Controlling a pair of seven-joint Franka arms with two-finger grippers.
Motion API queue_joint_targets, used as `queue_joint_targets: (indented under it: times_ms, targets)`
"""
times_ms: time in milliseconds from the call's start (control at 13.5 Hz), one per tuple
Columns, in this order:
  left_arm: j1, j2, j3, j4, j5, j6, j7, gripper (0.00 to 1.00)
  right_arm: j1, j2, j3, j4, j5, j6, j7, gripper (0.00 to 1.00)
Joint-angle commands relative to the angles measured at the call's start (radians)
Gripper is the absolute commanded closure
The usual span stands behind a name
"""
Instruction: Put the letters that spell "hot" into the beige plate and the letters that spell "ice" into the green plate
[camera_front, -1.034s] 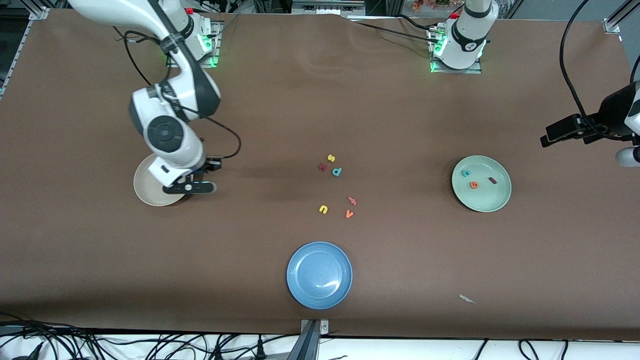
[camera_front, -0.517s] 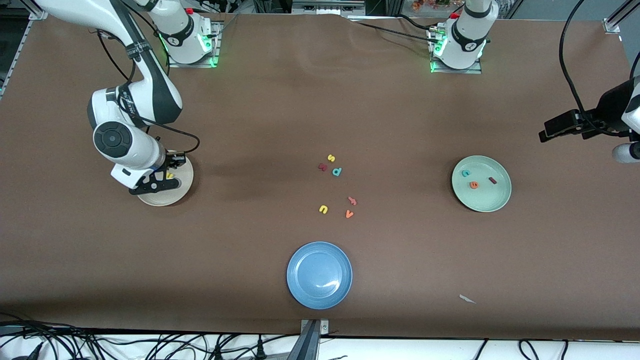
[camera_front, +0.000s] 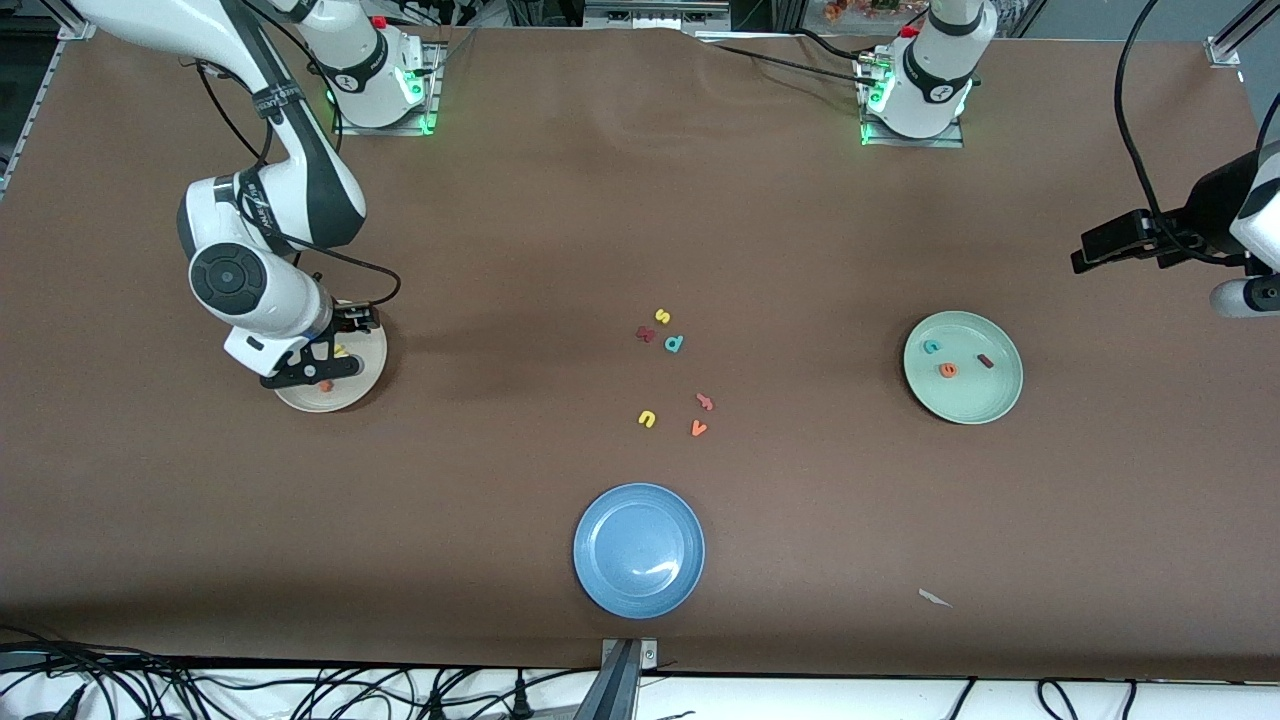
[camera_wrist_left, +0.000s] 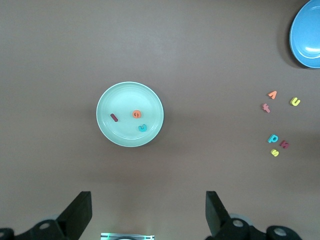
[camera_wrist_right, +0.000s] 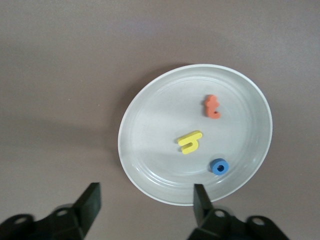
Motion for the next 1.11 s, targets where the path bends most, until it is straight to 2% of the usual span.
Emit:
queue_joint_targets:
  times_ms: [0,296,517,665,887,1034]
  targets:
    - [-0.012,-0.019,-0.001,-0.002,-0.014,-0.014,0.022,0.0,-0.009,-0.044,-0.001,-0.03,0.022,0.014,-0.024,0.0]
    - [-0.024,-0.02,-0.013,0.036,-0.011,-0.04,0.019,0.0,-0.01,-0.136,-0.005,-0.001,0.023,-0.02,-0.027,0.0]
    - [-0.024,-0.019,-0.013,0.039,-0.011,-0.046,0.019,0.0,-0.009,-0.188,-0.005,0.071,0.13,-0.153,-0.028,0.0]
    - [-0.024,-0.019,-0.013,0.039,-0.009,-0.046,0.016,0.0,-0.007,-0.234,-0.008,0.097,0.16,-0.216,-0.03,0.0]
    - [-0.024,-0.019,-0.013,0.038,-0.008,-0.046,0.016,0.0,0.051,-0.236,-0.082,0.215,0.163,-0.365,-0.03,0.0]
    - [-0.022,-0.019,-0.011,0.039,-0.009,-0.046,0.016,0.0,0.072,-0.233,-0.113,0.238,0.163,-0.39,-0.037,0.0]
